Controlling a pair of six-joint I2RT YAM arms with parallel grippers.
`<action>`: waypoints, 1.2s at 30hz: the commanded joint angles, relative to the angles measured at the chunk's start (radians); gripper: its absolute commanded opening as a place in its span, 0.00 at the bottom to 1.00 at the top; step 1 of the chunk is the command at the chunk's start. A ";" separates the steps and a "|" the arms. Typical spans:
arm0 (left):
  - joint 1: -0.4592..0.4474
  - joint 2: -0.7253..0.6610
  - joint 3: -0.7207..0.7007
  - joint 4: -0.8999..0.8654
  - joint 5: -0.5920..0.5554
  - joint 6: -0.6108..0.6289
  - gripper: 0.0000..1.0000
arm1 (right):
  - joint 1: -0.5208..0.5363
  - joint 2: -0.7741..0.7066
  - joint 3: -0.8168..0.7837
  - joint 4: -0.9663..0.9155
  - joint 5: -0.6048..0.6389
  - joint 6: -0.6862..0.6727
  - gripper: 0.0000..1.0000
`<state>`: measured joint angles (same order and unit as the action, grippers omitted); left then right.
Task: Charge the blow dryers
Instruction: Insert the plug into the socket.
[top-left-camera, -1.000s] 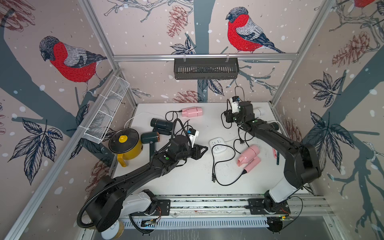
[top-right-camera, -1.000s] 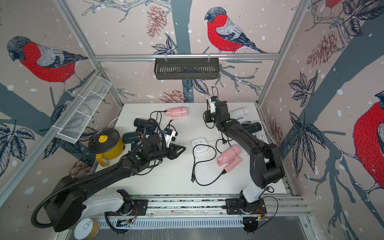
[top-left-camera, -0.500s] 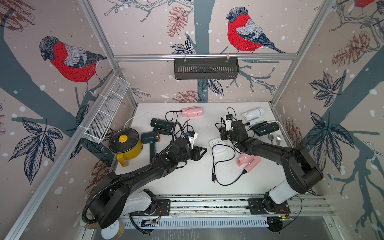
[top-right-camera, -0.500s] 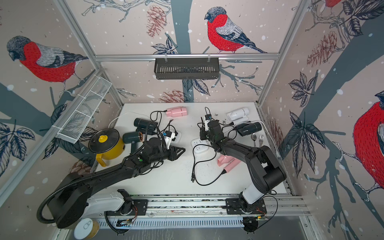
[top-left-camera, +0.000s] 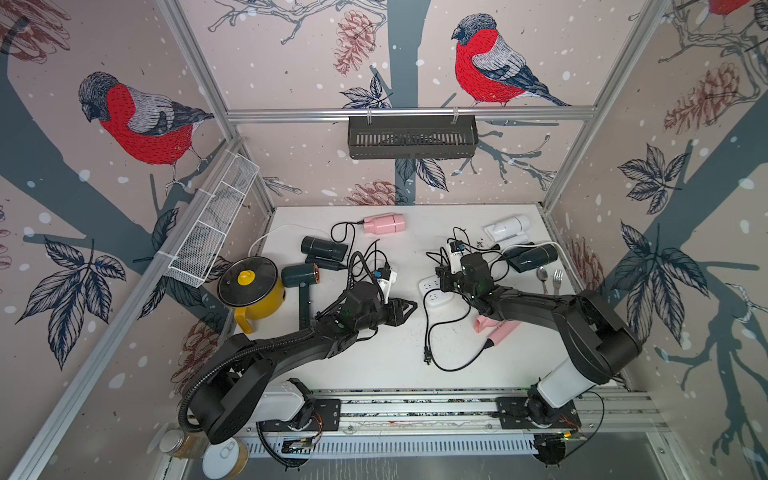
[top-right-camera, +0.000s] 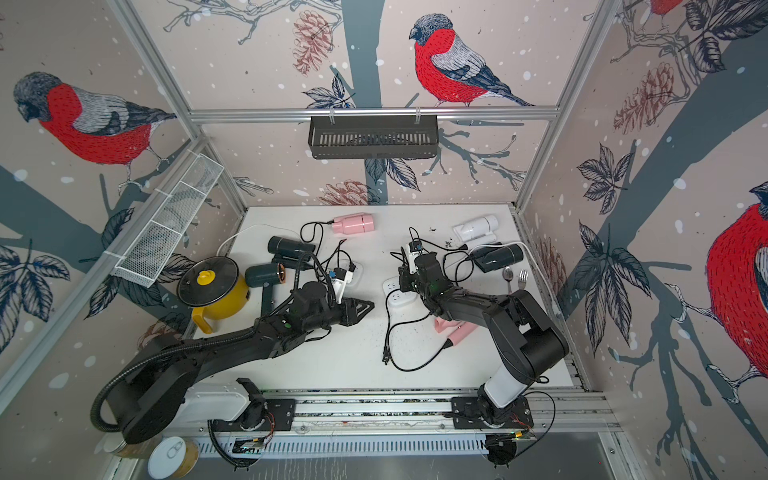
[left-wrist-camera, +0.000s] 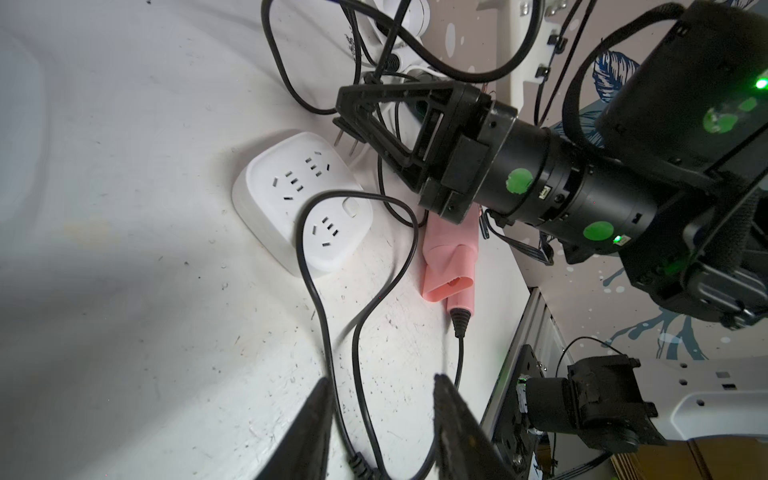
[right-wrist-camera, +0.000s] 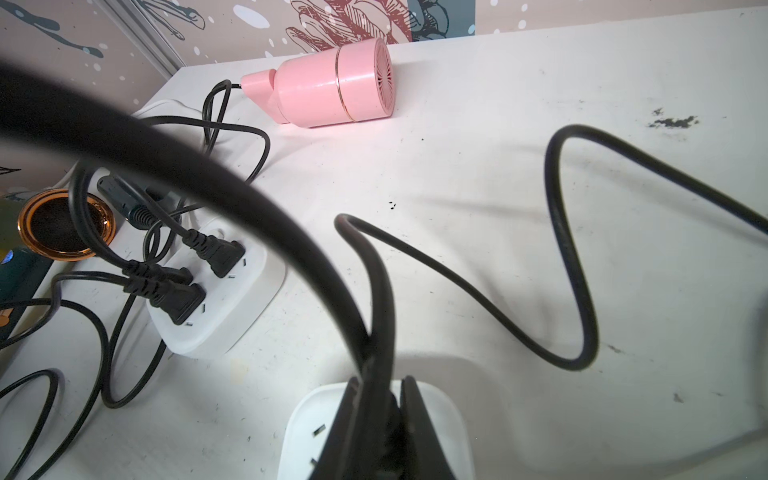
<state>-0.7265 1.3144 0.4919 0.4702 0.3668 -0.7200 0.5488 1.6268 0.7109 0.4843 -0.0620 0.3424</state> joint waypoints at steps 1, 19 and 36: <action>-0.009 0.011 -0.006 0.084 0.011 -0.029 0.40 | 0.005 0.014 -0.008 0.058 -0.021 0.006 0.05; -0.025 0.011 0.008 0.039 -0.003 -0.010 0.40 | 0.012 0.103 -0.028 0.131 0.013 -0.005 0.05; -0.039 0.036 0.020 0.035 -0.017 -0.016 0.39 | 0.008 0.059 0.003 0.117 0.022 -0.029 0.05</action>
<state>-0.7628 1.3506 0.5064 0.4839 0.3630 -0.7338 0.5560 1.6947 0.7033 0.6029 -0.0460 0.3355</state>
